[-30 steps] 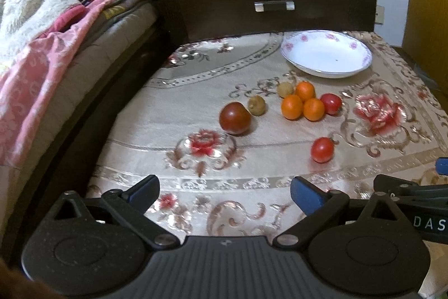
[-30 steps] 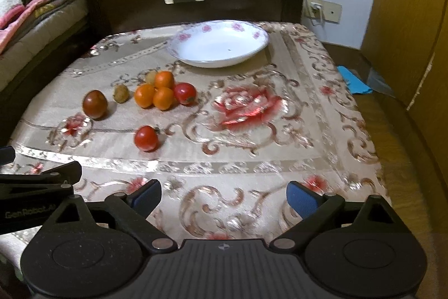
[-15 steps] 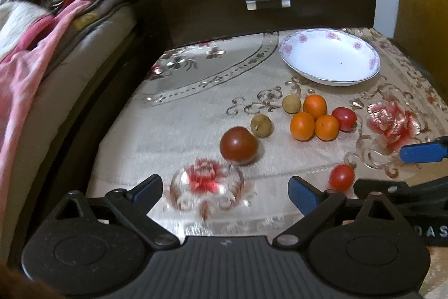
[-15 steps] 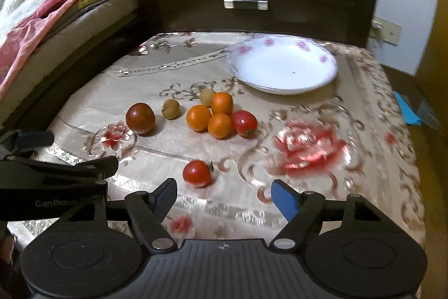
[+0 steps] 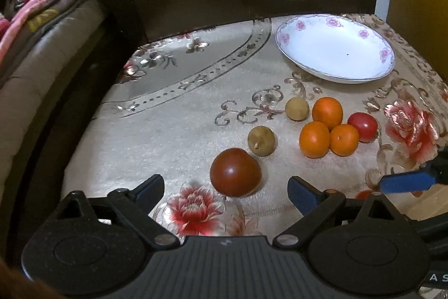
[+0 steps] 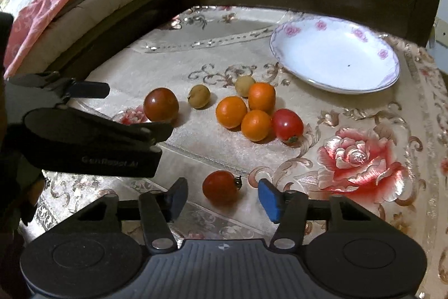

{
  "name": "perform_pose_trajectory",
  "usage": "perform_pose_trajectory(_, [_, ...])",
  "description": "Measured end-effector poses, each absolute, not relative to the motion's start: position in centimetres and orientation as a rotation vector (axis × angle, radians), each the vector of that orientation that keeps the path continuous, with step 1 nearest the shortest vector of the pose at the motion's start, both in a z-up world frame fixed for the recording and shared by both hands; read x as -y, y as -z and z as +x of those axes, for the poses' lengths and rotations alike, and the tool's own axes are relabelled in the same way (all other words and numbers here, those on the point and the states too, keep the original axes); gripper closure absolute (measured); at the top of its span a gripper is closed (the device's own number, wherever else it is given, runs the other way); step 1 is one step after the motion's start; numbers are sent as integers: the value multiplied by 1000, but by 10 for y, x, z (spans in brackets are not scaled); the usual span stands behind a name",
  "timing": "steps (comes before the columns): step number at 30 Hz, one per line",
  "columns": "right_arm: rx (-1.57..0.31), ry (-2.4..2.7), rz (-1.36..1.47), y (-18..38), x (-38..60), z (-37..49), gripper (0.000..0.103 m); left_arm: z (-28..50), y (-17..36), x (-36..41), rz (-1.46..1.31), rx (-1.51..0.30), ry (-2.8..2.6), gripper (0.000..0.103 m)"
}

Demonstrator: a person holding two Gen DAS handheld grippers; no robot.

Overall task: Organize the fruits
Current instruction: 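Grasp the large dark tomato with the left tool while the right tool grasps a cherry tomato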

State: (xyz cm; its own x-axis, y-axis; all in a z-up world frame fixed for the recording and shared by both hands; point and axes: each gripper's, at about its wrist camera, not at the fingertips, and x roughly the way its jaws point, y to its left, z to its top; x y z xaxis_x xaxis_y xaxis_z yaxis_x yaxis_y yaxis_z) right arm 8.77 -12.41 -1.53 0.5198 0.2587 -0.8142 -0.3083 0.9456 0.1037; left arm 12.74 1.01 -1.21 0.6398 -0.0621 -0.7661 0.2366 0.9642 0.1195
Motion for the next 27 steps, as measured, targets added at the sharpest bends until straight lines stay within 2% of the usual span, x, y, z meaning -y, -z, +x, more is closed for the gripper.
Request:
perform_pose_trajectory(4, [-976, -344, -52, 20, 124, 95, 63, 137, 16, -10, 200, -876, 190, 10])
perform_pose_trajectory(6, [-981, -353, -54, 20, 122, 95, 71, 141, 20, -12, 185, -903, 202, 25])
perform_pose_trajectory(7, [-984, -358, -52, 21, 121, 96, 72, 143, 23, -14, 168, -926, 214, 36])
perform_pose_trajectory(11, [-993, -365, -59, 21, 120, 94, 78, 145, 25, -19, 107, -946, 242, 48])
perform_pose_trajectory(15, [-1003, -366, -49, 19, 122, 93, 78, 146, 25, -16, 118, -938, 239, 53])
perform_pose_trajectory(27, [-1005, -326, 5, 16, 144, 93, 79, 136, 22, -19, 90, -963, 298, 54])
